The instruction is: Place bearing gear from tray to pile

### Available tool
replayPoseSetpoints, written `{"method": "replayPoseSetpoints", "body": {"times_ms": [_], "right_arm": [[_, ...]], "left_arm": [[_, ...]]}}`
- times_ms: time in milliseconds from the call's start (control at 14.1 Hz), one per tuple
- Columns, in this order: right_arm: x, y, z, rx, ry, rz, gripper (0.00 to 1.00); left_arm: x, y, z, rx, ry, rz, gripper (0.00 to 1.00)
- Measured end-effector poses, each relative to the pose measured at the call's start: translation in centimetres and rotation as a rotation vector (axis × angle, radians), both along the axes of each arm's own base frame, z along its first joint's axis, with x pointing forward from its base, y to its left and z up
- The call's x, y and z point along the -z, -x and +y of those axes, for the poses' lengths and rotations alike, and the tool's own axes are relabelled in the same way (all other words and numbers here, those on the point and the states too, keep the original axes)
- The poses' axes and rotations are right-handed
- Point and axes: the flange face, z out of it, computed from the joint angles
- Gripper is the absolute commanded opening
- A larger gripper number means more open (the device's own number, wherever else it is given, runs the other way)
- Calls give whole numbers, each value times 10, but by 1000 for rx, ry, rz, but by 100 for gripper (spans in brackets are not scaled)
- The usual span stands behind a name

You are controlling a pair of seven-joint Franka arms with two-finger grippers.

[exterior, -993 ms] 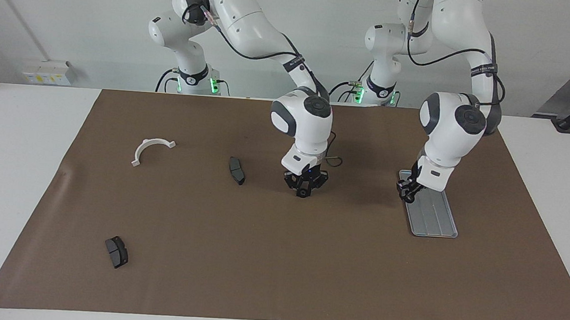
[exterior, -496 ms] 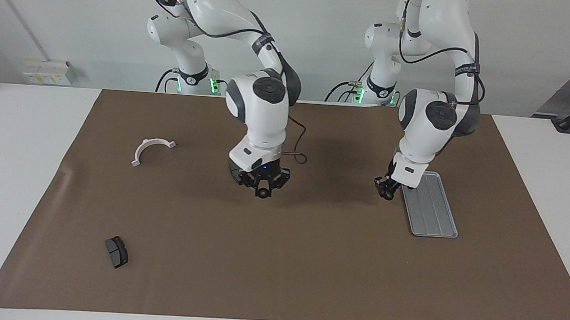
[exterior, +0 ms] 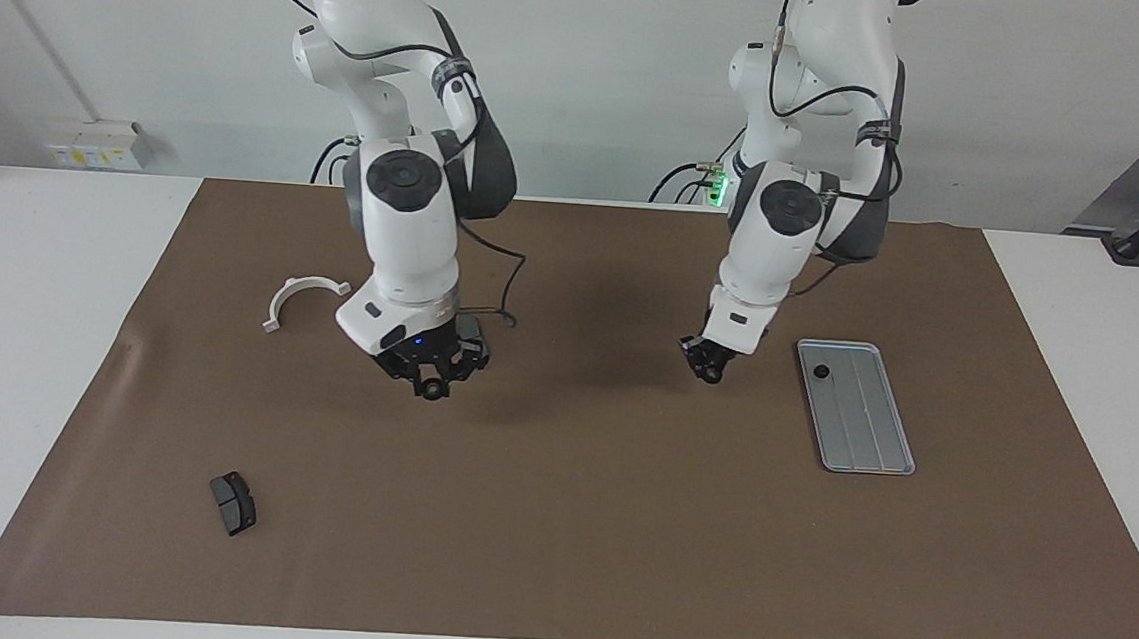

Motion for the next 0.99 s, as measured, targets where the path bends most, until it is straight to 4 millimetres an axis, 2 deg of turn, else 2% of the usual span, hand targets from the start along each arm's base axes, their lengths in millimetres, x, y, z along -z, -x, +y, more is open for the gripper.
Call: {"method": "replayPoseSetpoints", "body": {"times_ms": [213, 355, 496, 638, 709, 851, 922, 993], "right_arm": [[22, -2, -57, -5, -35, -33, 0], [41, -2, -74, 6, -48, -50, 0], [59, -2, -71, 2, -48, -48, 0], [78, 1, -65, -5, -48, -38, 0], [87, 3, -65, -5, -47, -39, 0], [102, 8, -65, -4, -46, -34, 0], [106, 10, -66, -4, -45, -32, 0], [108, 11, -66, -3, -45, -31, 37]], "left_arm": [[-2, 20, -37, 38, 34, -39, 15], [2, 27, -47, 56, 39, -43, 19], [3, 31, -54, 67, 43, -47, 32], [0, 32, -58, 71, 47, -52, 63], [-3, 30, -59, 72, 51, -56, 73], [-10, 28, -63, 70, 62, -68, 86], [-13, 26, -65, 61, 69, -73, 89], [-17, 25, -67, 50, 76, -77, 89]]}}
